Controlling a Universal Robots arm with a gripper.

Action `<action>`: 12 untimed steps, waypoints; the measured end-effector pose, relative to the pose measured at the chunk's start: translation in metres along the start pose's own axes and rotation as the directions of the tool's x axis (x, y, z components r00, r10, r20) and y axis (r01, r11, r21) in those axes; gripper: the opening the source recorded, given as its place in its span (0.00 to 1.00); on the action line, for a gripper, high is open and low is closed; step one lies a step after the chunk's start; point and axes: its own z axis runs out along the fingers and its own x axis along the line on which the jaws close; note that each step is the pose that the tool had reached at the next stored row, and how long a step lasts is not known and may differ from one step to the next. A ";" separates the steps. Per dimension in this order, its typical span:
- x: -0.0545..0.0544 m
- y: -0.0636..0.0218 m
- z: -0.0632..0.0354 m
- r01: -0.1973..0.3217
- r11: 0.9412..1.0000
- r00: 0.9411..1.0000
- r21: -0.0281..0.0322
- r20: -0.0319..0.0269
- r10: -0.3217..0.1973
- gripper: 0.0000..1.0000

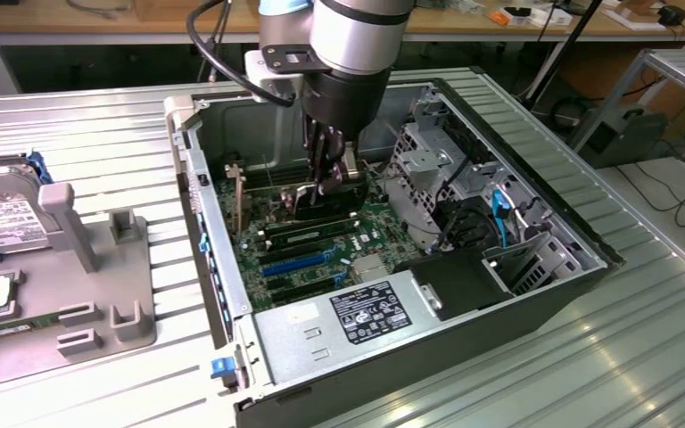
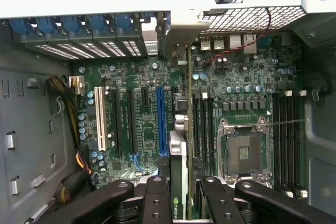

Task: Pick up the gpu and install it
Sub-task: 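Insert the gpu into the slot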

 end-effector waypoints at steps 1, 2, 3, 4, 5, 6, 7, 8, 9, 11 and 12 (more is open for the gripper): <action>0.000 0.0000 0.0004 0.000 1.000 1.000 0.000 0.000 0.000 0.27; 0.000 0.0000 0.0007 0.000 1.000 1.000 0.000 0.000 0.000 0.27; 0.000 -0.0001 0.0010 0.000 1.000 1.000 0.000 0.000 0.000 0.27; 0.000 -0.0001 0.0016 0.000 1.000 1.000 0.000 0.000 0.000 0.27; 0.000 -0.0001 0.0024 0.000 1.000 1.000 0.001 0.000 0.000 0.27; 0.000 -0.0001 0.0032 0.000 1.000 1.000 0.001 0.000 0.000 0.27; 0.000 -0.0001 0.0040 0.000 1.000 1.000 0.001 0.000 0.000 0.27; 0.000 -0.0001 0.0048 0.000 1.000 1.000 0.001 0.000 0.000 0.27; 0.000 -0.0001 0.0054 0.000 1.000 1.000 0.002 0.000 0.000 0.27; 0.000 -0.0002 0.0070 0.000 1.000 1.000 0.002 0.000 0.000 0.27; 0.000 -0.0002 0.0079 0.000 1.000 1.000 0.002 0.000 0.000 0.27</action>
